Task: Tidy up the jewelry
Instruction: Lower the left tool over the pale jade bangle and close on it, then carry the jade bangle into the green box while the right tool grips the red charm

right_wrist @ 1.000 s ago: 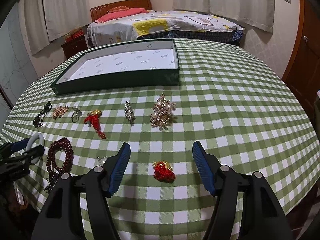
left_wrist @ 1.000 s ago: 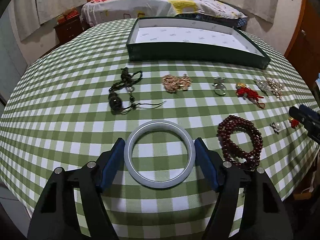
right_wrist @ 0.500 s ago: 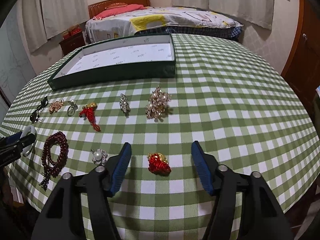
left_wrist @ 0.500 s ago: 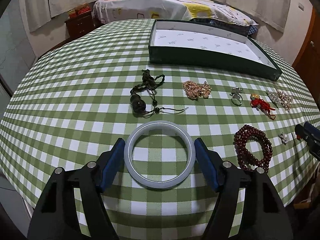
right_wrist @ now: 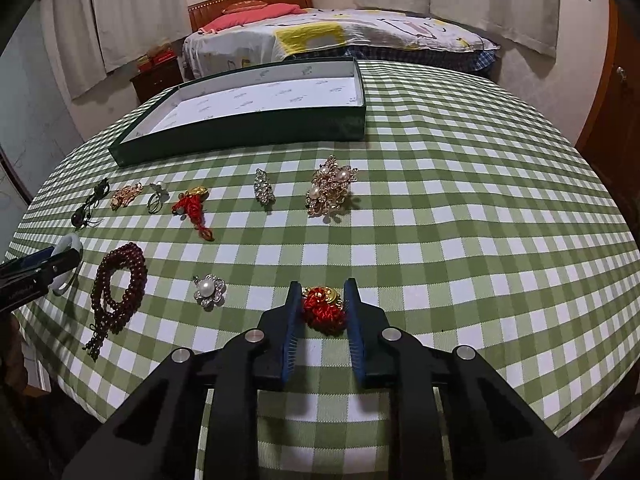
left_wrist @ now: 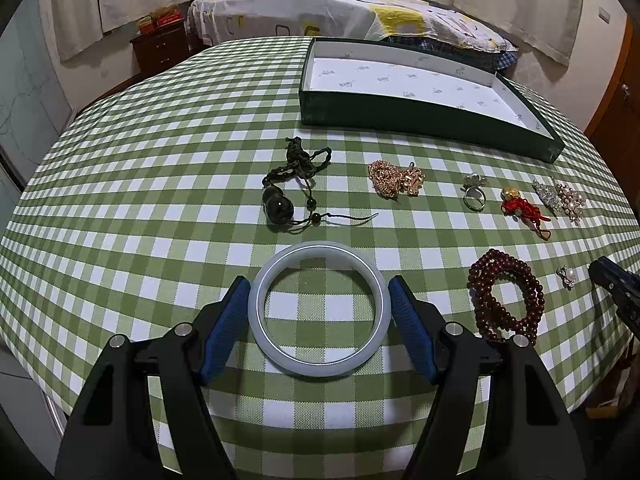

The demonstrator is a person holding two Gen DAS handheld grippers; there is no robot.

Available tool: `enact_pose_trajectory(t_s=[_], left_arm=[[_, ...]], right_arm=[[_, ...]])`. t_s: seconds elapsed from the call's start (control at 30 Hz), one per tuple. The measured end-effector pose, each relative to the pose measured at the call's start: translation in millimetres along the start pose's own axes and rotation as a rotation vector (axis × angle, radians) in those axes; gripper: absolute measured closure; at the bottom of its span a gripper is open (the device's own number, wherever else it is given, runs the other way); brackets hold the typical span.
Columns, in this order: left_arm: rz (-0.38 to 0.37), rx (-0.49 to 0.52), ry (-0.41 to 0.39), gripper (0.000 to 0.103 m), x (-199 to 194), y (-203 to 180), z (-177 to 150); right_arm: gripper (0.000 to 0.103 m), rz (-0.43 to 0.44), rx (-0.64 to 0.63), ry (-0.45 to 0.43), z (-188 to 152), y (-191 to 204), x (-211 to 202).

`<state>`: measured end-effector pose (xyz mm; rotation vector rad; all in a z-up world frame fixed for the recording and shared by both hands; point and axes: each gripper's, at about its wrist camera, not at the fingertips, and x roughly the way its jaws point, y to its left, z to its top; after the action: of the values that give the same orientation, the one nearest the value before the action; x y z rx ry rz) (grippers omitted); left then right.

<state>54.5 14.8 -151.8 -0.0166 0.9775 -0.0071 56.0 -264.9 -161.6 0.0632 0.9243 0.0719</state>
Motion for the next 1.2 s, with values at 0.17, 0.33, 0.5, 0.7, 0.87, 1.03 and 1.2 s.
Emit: enact_pose_trajectory(t_s=[0.17, 0.33, 0.5, 0.7, 0.87, 1.03, 1.2], left_arm=[[0.0, -0.002, -0.006, 0.034, -2, 0, 0], [0.0, -0.005, -0.014, 0.034, -5, 0, 2], [-0.004, -0.006, -0.025, 0.034, -11, -1, 5], [-0.021, -0.007, -0.046, 0.034, -18, -3, 17], [-0.044, 0.001, -0.085, 0.034, -25, -10, 41], [-0.061, 0.038, -0.126, 0.034, -25, -23, 70], [-0.091, 0.057, -0.167, 0.034, -15, -40, 103]], right_arm=[[0.081, 0.005, 0.002, -0.009, 0, 0, -3], [0.081, -0.002, -0.009, -0.028, 2, 1, -7], [0.081, 0.002, -0.005, -0.042, 6, 0, -11], [0.081, 0.026, -0.009, -0.086, 22, 5, -23], [0.081, 0.046, -0.025, -0.13, 45, 11, -25], [0.081, 0.061, -0.017, -0.181, 79, 11, -21], [0.081, 0.07, -0.009, -0.227, 117, 9, -12]])
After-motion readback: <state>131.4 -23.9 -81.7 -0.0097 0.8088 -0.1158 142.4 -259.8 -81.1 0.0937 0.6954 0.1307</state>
